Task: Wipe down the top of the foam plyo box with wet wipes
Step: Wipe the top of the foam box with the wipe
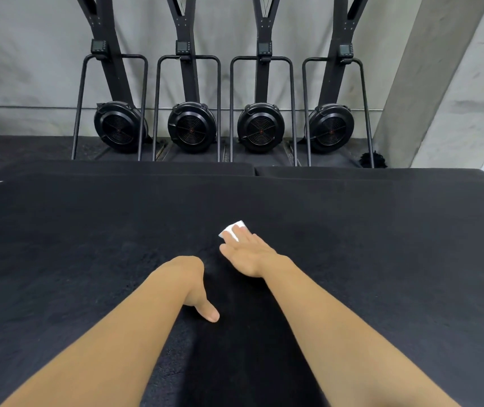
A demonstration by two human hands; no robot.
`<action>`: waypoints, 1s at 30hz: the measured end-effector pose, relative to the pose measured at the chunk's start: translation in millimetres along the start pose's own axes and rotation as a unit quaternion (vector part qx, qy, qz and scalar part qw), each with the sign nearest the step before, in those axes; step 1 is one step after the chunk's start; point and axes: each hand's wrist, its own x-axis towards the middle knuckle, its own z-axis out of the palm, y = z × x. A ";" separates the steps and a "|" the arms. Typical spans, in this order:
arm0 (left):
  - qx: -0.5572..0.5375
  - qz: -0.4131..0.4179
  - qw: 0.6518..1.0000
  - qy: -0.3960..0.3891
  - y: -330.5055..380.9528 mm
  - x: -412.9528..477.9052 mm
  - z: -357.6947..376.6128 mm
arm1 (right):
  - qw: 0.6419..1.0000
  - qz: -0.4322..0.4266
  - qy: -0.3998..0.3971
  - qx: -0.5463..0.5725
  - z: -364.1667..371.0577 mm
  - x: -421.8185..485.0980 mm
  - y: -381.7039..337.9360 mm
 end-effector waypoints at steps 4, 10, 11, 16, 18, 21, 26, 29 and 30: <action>-0.006 0.003 1.000 0.003 -2.2 1.6 0.8 | 0.997 0.050 0.057 -0.026 -21.3 -0.4 49.8; -0.009 0.009 1.000 0.006 -3.8 2.8 2.1 | 0.984 0.152 0.081 -0.039 -54.7 -2.2 115.3; -0.008 0.010 1.000 0.005 -3.6 3.0 2.1 | 0.982 0.169 0.078 -0.037 -57.4 -2.1 119.1; 0.000 0.013 1.000 0.007 -2.6 2.4 1.6 | 0.973 0.215 0.089 0.000 -47.9 1.6 95.6; 0.001 0.014 1.000 0.008 -2.7 1.6 1.7 | 0.979 0.187 0.085 -0.009 -34.3 1.3 72.0; 0.006 0.020 1.000 0.011 -4.5 1.9 2.6 | 0.989 0.126 0.072 -0.015 -10.1 -1.3 32.5; 0.024 0.028 0.999 0.024 -6.7 0.0 4.6 | 0.999 0.020 0.016 -0.048 23.4 -3.7 -22.4; 0.031 0.028 0.999 0.025 -7.1 -0.4 4.4 | 0.999 -0.019 -0.005 -0.035 22.6 -1.3 -30.9; 0.030 0.027 0.999 0.024 -7.2 -0.3 4.1 | 0.999 -0.029 -0.009 -0.034 19.1 0.1 -28.7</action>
